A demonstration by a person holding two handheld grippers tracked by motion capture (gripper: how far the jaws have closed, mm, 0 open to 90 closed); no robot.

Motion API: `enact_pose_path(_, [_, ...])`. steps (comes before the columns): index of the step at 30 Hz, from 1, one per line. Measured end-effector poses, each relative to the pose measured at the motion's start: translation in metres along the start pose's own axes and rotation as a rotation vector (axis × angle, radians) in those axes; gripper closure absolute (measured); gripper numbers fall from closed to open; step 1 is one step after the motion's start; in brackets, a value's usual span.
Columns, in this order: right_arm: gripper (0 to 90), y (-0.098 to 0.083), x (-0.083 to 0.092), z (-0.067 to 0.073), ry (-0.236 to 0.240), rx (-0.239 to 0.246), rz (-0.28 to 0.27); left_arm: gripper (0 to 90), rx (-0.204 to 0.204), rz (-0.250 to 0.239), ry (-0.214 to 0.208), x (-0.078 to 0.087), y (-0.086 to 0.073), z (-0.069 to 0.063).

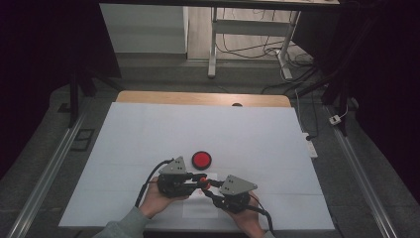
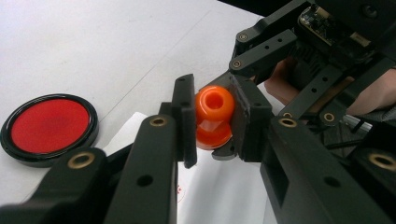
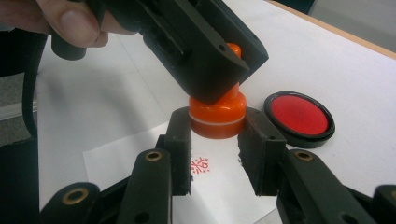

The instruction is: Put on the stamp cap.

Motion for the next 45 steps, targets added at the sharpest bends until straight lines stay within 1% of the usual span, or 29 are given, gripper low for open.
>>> enact_pose_path(7, [64.7,-0.002,-0.002,0.0,0.0,-0.004,0.027,73.3,-0.009,0.003,0.023,-0.003,-0.003,-0.003])
enact_pose_path(13, [64.7,-0.002,-0.002,0.0,0.005,-0.016,0.036,73.3,-0.01,0.002,0.032,-0.005,-0.004,-0.004])
enact_pose_path(17, [64.6,-0.002,-0.002,-0.001,0.01,-0.022,0.038,73.3,-0.023,0.006,0.046,-0.005,-0.004,-0.005])
enact_pose_path(20, [64.6,-0.002,-0.002,-0.001,0.012,-0.024,0.041,73.3,-0.023,0.004,0.052,-0.006,-0.003,-0.006])
enact_pose_path(22, [64.5,-0.001,-0.002,-0.001,0.01,-0.027,0.032,73.3,-0.025,0.003,0.052,-0.005,-0.003,-0.006])
enact_pose_path(23, [64.5,-0.001,-0.001,-0.002,0.011,-0.026,0.04,73.2,-0.024,0.004,0.051,-0.005,-0.002,-0.006])
enact_pose_path(26, [64.3,-0.001,-0.001,-0.002,0.028,-0.035,0.025,73.1,-0.024,0.011,0.048,-0.004,-0.001,-0.006])
enact_pose_path(29, [64.2,-0.001,-0.001,-0.003,0.032,-0.036,0.027,73.1,-0.016,0.012,0.04,-0.004,0.0,-0.005])
enact_pose_path(34, [63.6,-0.001,0.001,-0.004,0.033,-0.03,0.018,73.0,-0.018,-0.002,0.035,-0.003,0.002,-0.005])
enact_pose_path(36, [62.8,0.0,0.002,-0.005,0.031,-0.039,0.014,73.0,-0.019,-0.011,0.032,-0.002,0.002,-0.004])
enact_pose_path(37, [62.3,0.0,0.002,-0.005,0.04,-0.044,0.006,73.0,-0.021,-0.016,0.032,-0.002,0.003,-0.004])
enact_pose_path(40, [57.5,0.0,0.002,-0.006,0.042,-0.048,0.004,73.0,-0.016,-0.031,0.027,0.001,0.005,-0.003])
enact_pose_path(45, [54.4,-0.001,0.003,-0.007,0.044,-0.05,0.004,73.0,-0.01,-0.045,0.03,0.006,0.006,-0.001])
Point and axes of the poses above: each handheld gripper's, and its own axes: x roughly backward along the jaws, y roughly out of its top, z roughly to its left, the point moved 3 cm from there along -x, roughly forward along the jaws, and after that the axes turned 2 degrees about -x, right-handed, at the moved point
